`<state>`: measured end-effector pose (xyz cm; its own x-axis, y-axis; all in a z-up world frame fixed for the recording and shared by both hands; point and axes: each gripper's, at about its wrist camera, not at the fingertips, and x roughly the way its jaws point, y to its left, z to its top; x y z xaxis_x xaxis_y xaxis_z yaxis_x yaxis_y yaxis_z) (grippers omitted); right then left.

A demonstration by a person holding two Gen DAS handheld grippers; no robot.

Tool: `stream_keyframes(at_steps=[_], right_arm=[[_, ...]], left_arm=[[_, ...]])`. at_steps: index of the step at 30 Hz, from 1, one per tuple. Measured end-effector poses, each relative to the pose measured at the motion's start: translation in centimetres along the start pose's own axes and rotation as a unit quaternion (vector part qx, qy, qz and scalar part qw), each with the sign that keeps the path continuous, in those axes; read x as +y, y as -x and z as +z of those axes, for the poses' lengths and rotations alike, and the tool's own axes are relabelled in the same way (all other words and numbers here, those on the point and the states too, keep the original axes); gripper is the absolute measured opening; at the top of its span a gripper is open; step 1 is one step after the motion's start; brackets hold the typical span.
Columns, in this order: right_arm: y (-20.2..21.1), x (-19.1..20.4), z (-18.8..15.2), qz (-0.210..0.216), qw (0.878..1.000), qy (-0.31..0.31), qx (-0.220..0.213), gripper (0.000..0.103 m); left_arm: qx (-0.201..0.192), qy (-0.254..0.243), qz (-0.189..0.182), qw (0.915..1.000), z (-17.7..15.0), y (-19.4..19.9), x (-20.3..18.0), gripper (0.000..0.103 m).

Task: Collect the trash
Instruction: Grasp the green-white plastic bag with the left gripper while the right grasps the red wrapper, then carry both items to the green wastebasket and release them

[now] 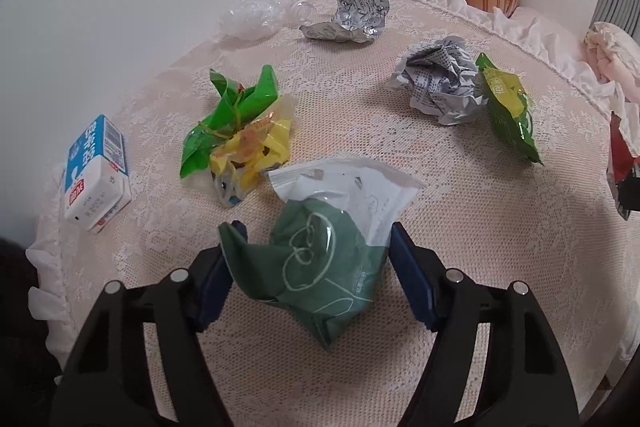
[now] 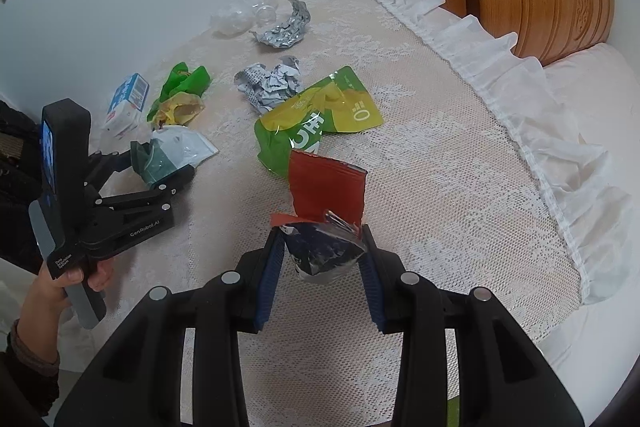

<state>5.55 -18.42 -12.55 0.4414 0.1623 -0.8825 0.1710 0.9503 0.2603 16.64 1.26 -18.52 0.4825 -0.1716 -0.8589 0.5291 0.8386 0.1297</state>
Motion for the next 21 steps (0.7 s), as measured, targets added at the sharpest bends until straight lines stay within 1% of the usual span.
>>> stream_keyframes(at_steps=[7,11,13,16,18,21], right_arm=[[1.4,0.4,-1.2,0.015,1.000,0.006,-0.010,0.038],[3.0,0.4,-2.7,0.028,0.999,0.007,-0.019,0.038],[4.0,0.0,-3.9,0.030,0.999,0.007,-0.022,0.038],[5.5,-1.0,-6.2,0.021,0.999,0.000,-0.025,0.038],[6.7,-2.4,-8.1,0.011,1.000,-0.011,-0.026,0.038],[8.3,-5.2,-11.1,-0.013,0.999,-0.035,-0.026,0.038]], left_arm=[[-0.009,0.019,0.004,0.9998,-1.9,4.0,-0.9,0.069],[-0.021,0.027,-0.008,0.9994,-3.0,7.6,-2.7,0.069],[-0.028,0.023,-0.018,0.9992,-3.5,9.3,-4.2,0.069],[-0.034,0.005,-0.048,0.9983,-4.2,11.3,-7.6,0.069],[-0.035,-0.017,-0.073,0.9966,-4.5,12.1,-10.4,0.069],[-0.037,-0.064,-0.096,0.9926,-4.9,12.9,-15.3,0.069]])
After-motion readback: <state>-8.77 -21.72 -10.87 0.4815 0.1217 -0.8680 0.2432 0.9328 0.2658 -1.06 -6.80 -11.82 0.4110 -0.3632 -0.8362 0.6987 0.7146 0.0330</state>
